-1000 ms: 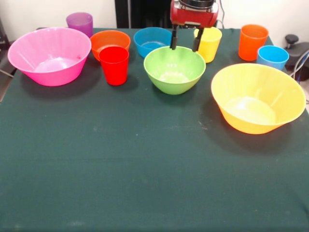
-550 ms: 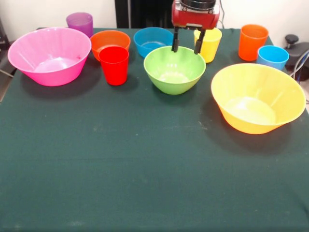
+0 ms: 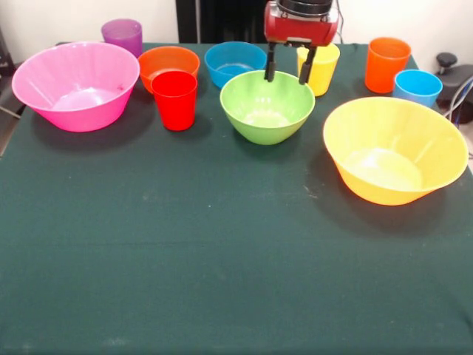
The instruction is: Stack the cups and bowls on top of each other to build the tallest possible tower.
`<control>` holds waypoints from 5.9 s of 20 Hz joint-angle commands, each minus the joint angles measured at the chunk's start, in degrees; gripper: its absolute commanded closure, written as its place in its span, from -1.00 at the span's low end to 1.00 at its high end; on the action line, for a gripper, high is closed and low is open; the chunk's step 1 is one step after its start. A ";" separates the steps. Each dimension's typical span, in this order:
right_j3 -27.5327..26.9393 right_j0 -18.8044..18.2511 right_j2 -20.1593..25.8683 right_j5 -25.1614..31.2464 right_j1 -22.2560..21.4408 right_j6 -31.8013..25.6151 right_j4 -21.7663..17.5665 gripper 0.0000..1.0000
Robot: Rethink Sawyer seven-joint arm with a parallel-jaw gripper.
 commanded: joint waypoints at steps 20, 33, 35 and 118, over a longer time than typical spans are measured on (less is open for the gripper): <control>-2.36 4.20 0.63 -2.74 1.91 8.77 0.50 1.00; -1.39 3.14 2.30 -2.78 2.84 9.76 1.99 -1.00; -1.56 3.29 2.50 -3.15 3.80 10.46 2.65 -1.00; -2.18 3.96 2.49 2.48 0.94 5.62 3.53 -1.00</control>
